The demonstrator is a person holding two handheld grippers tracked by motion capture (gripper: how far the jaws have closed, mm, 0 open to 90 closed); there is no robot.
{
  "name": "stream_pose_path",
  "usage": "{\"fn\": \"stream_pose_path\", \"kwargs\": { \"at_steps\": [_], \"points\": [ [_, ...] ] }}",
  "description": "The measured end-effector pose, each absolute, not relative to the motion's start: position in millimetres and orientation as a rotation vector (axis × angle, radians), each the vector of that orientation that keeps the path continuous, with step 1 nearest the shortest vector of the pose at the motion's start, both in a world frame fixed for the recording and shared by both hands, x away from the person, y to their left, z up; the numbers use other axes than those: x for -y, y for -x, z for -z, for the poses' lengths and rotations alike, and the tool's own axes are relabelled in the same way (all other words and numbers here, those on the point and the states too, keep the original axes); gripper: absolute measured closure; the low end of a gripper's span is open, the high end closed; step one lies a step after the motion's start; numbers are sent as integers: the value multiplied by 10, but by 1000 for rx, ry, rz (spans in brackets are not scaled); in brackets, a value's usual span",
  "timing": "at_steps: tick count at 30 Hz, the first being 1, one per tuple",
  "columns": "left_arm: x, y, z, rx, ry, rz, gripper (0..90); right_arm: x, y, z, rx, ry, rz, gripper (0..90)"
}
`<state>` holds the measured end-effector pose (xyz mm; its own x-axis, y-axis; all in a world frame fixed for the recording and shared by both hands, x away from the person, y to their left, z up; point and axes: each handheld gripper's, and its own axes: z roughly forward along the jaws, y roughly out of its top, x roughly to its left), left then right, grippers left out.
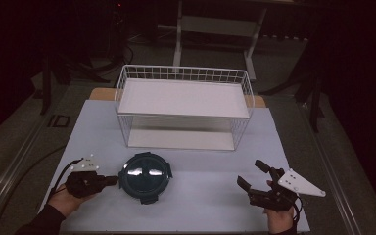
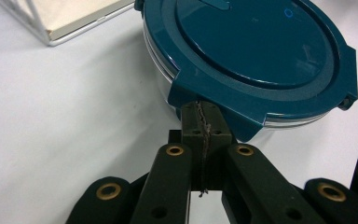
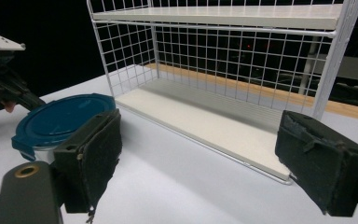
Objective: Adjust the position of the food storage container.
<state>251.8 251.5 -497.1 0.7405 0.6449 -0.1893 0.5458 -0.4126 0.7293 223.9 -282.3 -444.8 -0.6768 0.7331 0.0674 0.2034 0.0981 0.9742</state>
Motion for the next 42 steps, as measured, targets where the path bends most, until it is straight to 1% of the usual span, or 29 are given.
{"fn": "stream_pose_path", "kwargs": {
  "at_steps": [19, 33, 42],
  "points": [
    [-2257, -2676, 4957, -872, -2132, -149, 900, 2783, -2253, 4467, -1974, -906, -1608, 144],
    [-2222, -2679, 4955, -892, -2168, -163, 900, 2761, -2262, 4478, -1989, -897, -1611, 144],
    [-2027, -2782, 4944, -859, -2185, -139, 900, 2750, -2272, 4485, -2009, -886, -1616, 142]
  ]
}}
